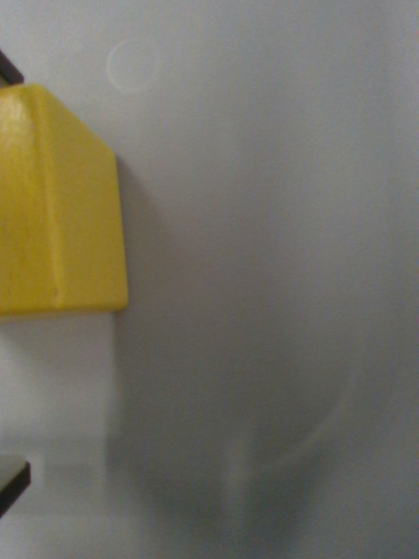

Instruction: Pick yellow cube

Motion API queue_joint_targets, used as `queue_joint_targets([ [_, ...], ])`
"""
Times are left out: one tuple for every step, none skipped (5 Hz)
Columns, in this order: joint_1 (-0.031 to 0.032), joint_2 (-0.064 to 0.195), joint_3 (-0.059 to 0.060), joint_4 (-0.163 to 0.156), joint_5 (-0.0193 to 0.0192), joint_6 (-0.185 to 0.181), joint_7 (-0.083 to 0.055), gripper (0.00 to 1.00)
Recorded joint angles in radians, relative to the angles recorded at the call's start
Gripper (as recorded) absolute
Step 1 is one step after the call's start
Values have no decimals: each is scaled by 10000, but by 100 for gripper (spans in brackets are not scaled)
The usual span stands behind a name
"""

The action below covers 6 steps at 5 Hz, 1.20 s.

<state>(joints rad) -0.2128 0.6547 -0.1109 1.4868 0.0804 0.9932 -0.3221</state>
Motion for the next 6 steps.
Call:
queue_joint_targets([
  [0, 0, 0, 0, 0, 0, 0, 0],
  [0, 0, 0, 0, 0, 0, 0, 0],
  [0, 0, 0, 0, 0, 0, 0, 100],
  [0, 0, 0, 0, 0, 0, 0, 100],
  [0, 0, 0, 0, 0, 0, 0, 100],
  [-1, -3, -1, 35, -1, 39, 1, 100],
])
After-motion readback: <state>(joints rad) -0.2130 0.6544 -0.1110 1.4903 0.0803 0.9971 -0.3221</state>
